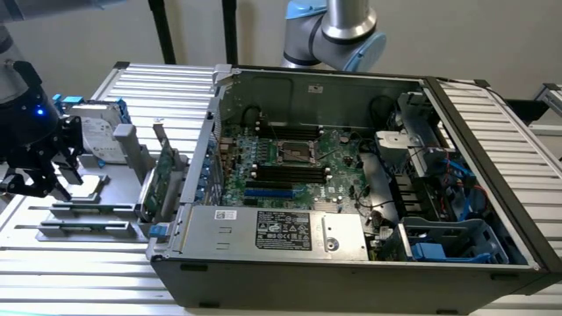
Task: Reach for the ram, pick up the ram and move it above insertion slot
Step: 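Pick up the ram and move it above insertion slot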
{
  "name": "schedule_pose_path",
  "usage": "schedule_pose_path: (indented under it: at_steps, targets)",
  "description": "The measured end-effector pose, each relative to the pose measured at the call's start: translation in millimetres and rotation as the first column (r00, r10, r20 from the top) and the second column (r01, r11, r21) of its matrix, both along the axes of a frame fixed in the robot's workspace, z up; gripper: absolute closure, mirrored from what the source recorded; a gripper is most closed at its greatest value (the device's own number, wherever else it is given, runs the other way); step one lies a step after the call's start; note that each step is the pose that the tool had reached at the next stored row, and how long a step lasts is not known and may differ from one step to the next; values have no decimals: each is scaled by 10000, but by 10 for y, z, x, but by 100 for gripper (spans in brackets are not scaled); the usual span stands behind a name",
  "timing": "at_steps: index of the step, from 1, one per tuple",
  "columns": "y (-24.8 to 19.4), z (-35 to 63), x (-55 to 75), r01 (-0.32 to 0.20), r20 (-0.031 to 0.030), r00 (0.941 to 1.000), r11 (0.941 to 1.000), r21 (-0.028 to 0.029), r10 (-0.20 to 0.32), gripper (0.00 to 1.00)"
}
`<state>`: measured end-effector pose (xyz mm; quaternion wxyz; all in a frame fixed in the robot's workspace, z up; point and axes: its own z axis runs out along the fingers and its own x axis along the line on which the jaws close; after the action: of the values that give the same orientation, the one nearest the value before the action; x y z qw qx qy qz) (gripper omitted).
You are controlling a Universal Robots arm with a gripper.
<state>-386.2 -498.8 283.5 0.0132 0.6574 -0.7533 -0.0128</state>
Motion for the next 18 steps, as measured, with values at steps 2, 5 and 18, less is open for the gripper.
schedule_pose_path:
  at_steps: [2,5,18]
  targets:
    - [-8,-36,0,-1,1,10000,10000,1,1,64]
    - [-25,-90,-1,0,0,10000,10000,0,0,64]
    - [-100,-346,-6,0,7,10000,10000,1,0,64]
